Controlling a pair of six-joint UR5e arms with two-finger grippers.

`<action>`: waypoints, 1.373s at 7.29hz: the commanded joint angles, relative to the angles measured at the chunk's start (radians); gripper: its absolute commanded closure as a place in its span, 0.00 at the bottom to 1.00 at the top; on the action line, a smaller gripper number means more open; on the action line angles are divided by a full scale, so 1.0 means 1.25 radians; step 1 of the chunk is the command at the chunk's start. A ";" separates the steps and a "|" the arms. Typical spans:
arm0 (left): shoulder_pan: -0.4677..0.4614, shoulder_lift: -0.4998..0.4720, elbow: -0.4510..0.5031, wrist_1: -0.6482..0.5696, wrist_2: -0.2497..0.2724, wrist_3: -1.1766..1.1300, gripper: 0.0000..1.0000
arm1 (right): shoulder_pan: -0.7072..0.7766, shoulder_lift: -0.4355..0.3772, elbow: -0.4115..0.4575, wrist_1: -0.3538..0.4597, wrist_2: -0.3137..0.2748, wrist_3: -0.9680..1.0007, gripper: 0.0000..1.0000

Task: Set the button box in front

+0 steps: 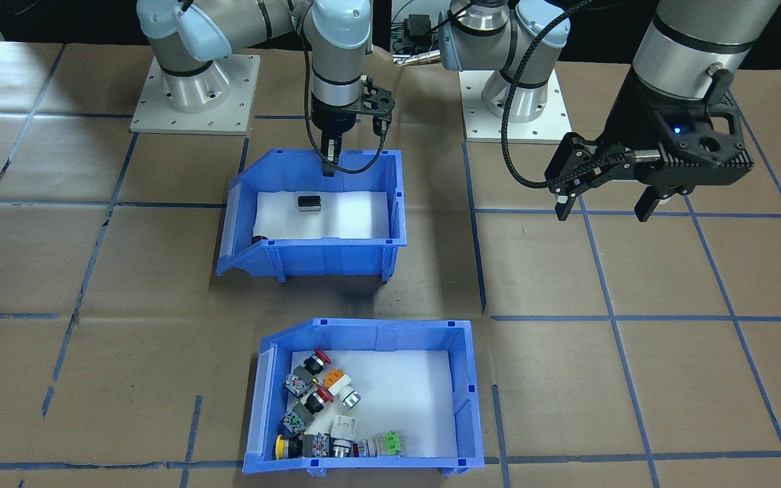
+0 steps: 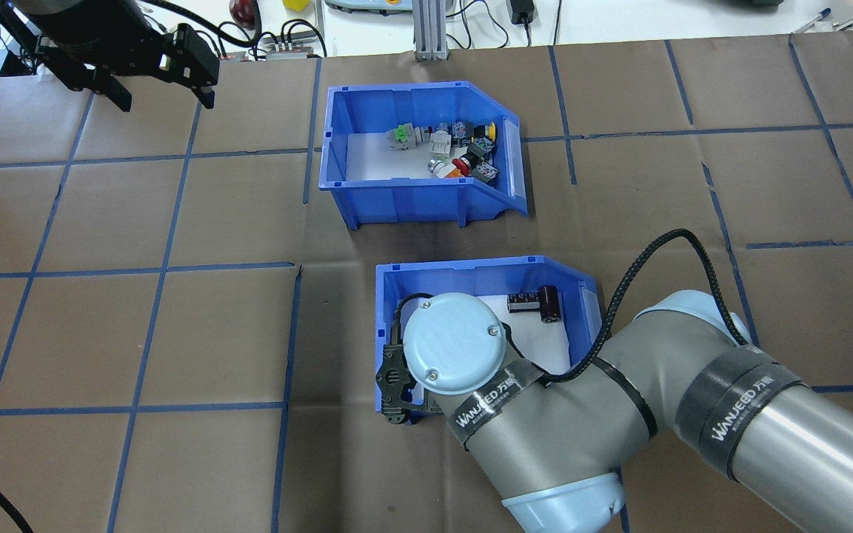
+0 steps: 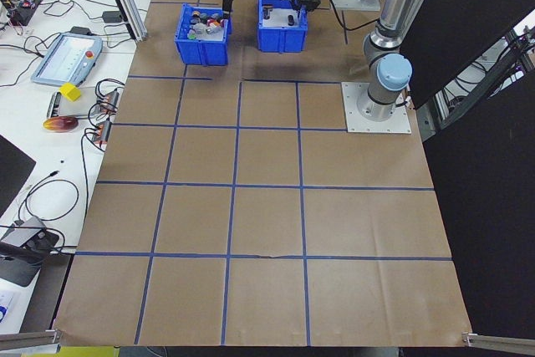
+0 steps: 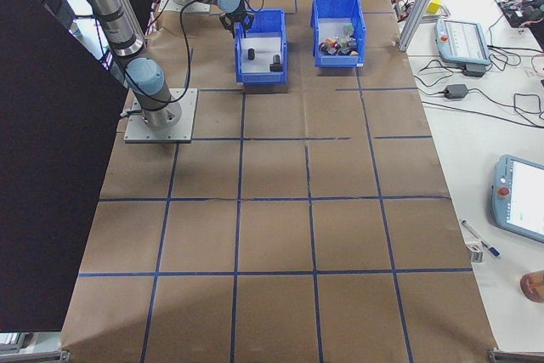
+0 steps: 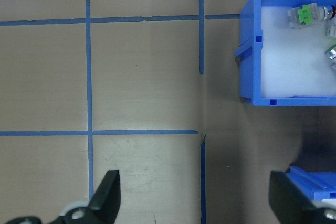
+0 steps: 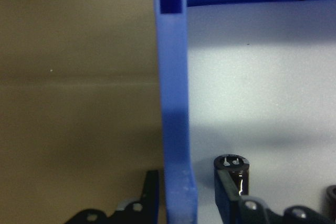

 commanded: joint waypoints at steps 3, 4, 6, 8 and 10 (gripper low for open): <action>0.000 0.003 -0.006 0.000 0.000 0.000 0.01 | -0.180 -0.066 -0.103 0.099 0.004 0.000 0.00; 0.000 0.003 -0.005 0.000 0.000 0.000 0.01 | -0.268 -0.067 -0.134 0.140 0.049 0.022 0.00; 0.000 0.004 -0.003 -0.001 0.001 -0.001 0.01 | -0.406 -0.061 -0.240 0.299 0.128 0.131 0.00; 0.000 0.004 -0.002 -0.001 0.001 -0.001 0.01 | -0.510 -0.060 -0.323 0.404 0.128 0.268 0.00; 0.000 0.003 -0.002 -0.001 0.001 -0.001 0.01 | -0.528 -0.053 -0.359 0.405 0.128 0.453 0.00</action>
